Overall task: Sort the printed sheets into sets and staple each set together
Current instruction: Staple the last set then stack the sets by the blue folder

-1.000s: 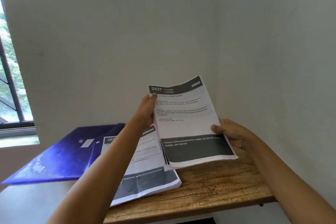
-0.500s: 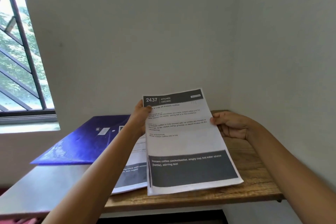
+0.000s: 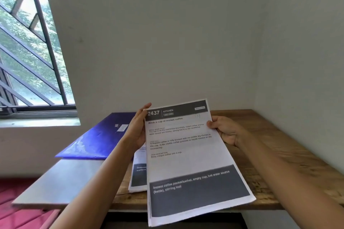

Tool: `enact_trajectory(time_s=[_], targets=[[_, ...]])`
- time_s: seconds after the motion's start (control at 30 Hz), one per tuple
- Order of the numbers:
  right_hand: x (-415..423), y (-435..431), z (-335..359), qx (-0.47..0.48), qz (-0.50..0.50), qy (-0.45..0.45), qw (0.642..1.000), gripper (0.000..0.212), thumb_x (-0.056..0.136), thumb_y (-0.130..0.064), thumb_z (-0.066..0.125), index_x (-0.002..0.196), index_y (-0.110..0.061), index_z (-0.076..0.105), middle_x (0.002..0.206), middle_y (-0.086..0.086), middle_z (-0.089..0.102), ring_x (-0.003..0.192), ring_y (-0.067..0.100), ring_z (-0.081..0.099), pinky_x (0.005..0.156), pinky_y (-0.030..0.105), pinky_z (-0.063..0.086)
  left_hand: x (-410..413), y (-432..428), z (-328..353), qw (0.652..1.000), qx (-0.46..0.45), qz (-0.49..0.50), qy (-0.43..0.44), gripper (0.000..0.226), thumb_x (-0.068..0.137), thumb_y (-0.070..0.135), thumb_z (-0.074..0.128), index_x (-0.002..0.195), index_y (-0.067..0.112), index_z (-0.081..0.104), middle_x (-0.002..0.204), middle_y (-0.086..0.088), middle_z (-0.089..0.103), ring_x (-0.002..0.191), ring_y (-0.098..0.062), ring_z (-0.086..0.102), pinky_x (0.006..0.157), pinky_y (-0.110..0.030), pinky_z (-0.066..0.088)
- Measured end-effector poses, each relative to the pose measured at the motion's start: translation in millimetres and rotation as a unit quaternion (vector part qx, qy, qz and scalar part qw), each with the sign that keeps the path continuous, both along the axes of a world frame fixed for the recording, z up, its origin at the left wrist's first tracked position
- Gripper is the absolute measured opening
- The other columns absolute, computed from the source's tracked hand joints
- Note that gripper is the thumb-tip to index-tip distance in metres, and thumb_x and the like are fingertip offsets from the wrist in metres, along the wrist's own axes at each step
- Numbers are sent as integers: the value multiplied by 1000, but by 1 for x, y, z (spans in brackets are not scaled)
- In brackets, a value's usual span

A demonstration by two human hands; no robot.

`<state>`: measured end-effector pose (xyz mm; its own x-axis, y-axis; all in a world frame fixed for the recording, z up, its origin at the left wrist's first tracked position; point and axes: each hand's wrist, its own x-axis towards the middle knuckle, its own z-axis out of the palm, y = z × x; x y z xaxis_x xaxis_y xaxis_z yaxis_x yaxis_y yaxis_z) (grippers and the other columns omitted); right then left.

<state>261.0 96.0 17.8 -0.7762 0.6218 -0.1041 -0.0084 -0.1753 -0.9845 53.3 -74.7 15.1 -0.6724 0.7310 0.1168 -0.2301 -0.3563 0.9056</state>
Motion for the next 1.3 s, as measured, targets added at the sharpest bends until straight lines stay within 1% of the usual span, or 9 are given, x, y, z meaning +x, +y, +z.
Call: enact_trajectory(time_s=[0.17,0.37,0.47,0.53,0.6,0.8,0.9,1.1,1.3], targets=[[-7,0,-9,-13,14,-6,1000,22,98,2,41,106,-4,60,97,15,68,76,26,70,61,40,60,-11,1,-9,999,12,3,-45,23,103,27,43,117,18,59,114,0,70,90,-17,69,68,-32,59],[-13,-3,-13,-12,2,6,1000,23,99,1,40,102,-5,62,95,17,69,75,27,70,62,42,60,-11,5,-14,997,35,27,-66,34,104,34,39,105,8,61,113,-10,69,94,-25,65,93,-45,51],[-13,-4,-14,-8,-6,6,1000,22,99,1,40,100,-4,61,96,17,68,79,29,68,62,42,59,-14,8,-22,999,23,42,-26,30,101,23,48,116,-1,61,115,-14,68,91,-25,66,83,-43,58],[-13,-5,-14,-4,-8,1,1000,21,99,1,40,100,-3,60,97,18,67,83,31,66,62,42,59,-12,8,-23,998,25,54,-27,20,102,15,47,107,5,62,104,-8,71,80,-19,70,68,-35,61],[-12,-5,-15,0,-5,-3,1000,21,99,0,40,101,-4,61,96,17,68,83,30,67,63,41,59,-10,9,-23,997,26,61,-41,17,102,13,45,99,10,62,95,-4,73,75,-16,71,62,-32,60],[-15,-3,-7,27,-29,3,999,18,99,-2,45,97,-3,63,86,12,70,66,18,71,61,33,60,-10,10,-23,996,12,67,-62,16,103,13,43,94,12,57,98,-3,72,76,-17,69,64,-35,61],[-21,0,3,37,-58,32,997,17,98,-2,46,94,-5,62,74,5,72,60,11,69,54,27,58,-10,11,-23,996,1,71,-53,16,102,14,44,93,13,58,88,0,75,71,-16,70,59,-34,61],[-40,3,5,19,-135,74,988,10,95,-6,56,99,-8,64,79,7,66,52,9,65,47,23,53,-8,8,-25,997,-19,57,-47,15,102,16,45,94,14,58,95,-5,73,74,-19,70,62,-37,61],[-48,5,-7,-11,-167,104,980,16,92,1,56,85,-9,66,60,1,69,50,12,66,44,24,52,-12,6,-25,994,-64,68,-48,15,100,12,49,100,12,64,86,-11,69,67,-19,67,56,-36,60]])
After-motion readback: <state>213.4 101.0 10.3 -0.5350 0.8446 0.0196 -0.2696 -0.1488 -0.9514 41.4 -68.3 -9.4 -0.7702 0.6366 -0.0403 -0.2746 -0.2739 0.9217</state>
